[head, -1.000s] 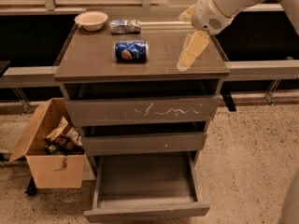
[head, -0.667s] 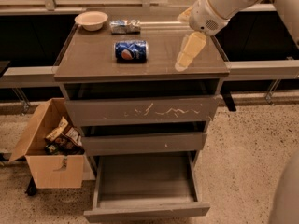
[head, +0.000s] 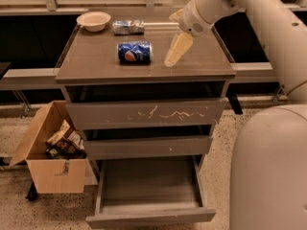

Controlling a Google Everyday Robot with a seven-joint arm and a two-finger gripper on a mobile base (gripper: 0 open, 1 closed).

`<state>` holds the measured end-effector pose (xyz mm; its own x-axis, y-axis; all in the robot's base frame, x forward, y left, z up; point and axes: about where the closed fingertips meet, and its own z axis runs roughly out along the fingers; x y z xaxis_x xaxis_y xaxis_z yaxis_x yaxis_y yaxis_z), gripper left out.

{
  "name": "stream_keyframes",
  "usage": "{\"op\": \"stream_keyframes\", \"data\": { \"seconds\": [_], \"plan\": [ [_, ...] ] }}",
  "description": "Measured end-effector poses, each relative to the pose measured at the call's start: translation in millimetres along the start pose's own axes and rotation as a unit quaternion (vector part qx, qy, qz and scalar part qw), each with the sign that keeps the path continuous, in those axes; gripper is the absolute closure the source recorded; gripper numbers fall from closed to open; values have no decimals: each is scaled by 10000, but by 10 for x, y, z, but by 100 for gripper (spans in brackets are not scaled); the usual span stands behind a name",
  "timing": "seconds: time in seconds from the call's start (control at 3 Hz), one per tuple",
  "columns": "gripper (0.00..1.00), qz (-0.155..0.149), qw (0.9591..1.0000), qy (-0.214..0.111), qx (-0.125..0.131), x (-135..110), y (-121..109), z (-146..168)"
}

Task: Place pepsi can into bottom drawer

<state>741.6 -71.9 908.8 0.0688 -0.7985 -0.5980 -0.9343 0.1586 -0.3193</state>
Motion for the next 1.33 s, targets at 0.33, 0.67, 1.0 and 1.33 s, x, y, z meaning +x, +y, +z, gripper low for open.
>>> {"op": "stream_keyframes", "data": {
  "seconds": [0.33, 0.67, 1.0, 1.33],
  "plan": [
    [0, 157, 9998, -133, 61, -30, -170, 280],
    [0, 467, 9982, -337, 133, -31, -288, 519],
    [0, 656, 9964, -539, 66, -97, -344, 771],
    [0, 771, 9946, -687, -54, -143, -368, 993]
  ]
}}
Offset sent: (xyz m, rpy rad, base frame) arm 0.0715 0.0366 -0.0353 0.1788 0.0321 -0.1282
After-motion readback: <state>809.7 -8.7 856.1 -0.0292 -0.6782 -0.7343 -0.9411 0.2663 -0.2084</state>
